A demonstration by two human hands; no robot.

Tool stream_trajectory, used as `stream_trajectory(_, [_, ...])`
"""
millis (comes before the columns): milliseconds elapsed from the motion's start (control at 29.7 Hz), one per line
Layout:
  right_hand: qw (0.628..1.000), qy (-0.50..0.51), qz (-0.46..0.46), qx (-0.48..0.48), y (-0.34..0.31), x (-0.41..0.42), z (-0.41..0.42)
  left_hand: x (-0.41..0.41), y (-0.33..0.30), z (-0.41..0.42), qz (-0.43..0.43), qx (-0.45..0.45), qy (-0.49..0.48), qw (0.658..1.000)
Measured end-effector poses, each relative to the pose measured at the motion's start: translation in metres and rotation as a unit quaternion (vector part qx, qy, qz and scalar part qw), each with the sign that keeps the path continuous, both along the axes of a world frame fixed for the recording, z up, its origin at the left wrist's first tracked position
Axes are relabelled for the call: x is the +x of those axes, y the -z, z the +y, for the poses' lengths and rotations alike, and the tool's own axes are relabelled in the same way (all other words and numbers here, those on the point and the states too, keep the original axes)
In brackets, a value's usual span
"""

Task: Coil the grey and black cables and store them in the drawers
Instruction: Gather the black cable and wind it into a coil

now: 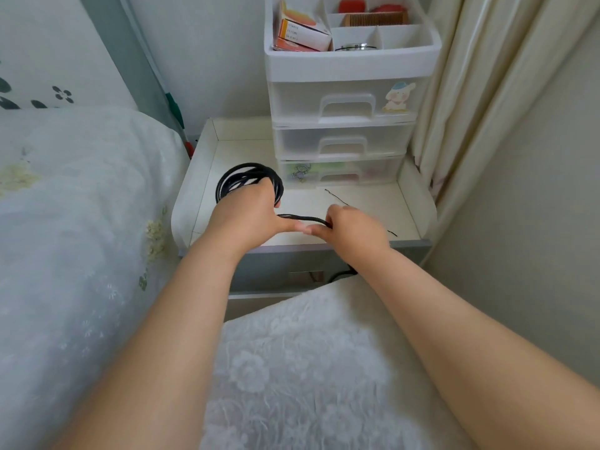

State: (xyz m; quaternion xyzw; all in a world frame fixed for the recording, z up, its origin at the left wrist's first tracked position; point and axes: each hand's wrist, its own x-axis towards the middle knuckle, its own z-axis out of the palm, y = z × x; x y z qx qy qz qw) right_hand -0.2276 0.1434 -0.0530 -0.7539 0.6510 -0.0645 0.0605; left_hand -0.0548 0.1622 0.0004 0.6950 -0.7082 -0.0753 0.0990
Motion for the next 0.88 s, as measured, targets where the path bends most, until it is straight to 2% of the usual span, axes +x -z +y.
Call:
stream_trajectory(67, [0.994,0.031,-0.009,0.101,0.006,0.002,0.005,-0.003,-0.002,0.001,-0.03,-0.07,-0.036,0.996])
stream_trajectory(135, [0.974,0.06,-0.134,0.174,0.01,0.004,0.006,-0.006,-0.005,0.001,-0.019,-0.127,-0.078,0.989])
stream_trajectory(202, [0.943,0.075,-0.28,0.165,0.013,0.006,0.005,-0.008,-0.006,0.002,0.004,-0.152,-0.102,0.983])
stream_trajectory(303, [0.925,0.046,-0.343,0.158,0.014,0.009,0.005,-0.008,-0.007,0.005,0.028,-0.143,-0.111,0.983])
stream_trajectory(404, [0.916,0.016,-0.363,0.169,0.017,0.011,0.009,-0.007,-0.005,0.006,0.079,-0.08,-0.087,0.99])
stream_trajectory(505, [0.941,0.042,-0.332,0.05,0.007,0.006,0.005,-0.004,-0.001,0.007,0.166,0.016,-0.043,0.985])
stream_trajectory(539, [0.939,0.052,-0.339,0.004,0.0,0.003,0.003,-0.003,0.0,0.007,0.197,0.041,-0.042,0.979])
stream_trajectory(674, [0.883,0.046,-0.444,-0.142,-0.03,-0.009,0.006,-0.007,-0.004,0.011,0.285,0.095,-0.044,0.953])
stream_trajectory(808, [0.895,-0.049,-0.386,-0.218,-0.044,-0.021,0.005,-0.008,-0.012,0.02,0.295,0.126,0.015,0.947])
stream_trajectory(876, [0.906,-0.067,-0.355,-0.222,-0.046,-0.026,0.003,-0.007,-0.016,0.026,0.34,0.182,0.076,0.92])
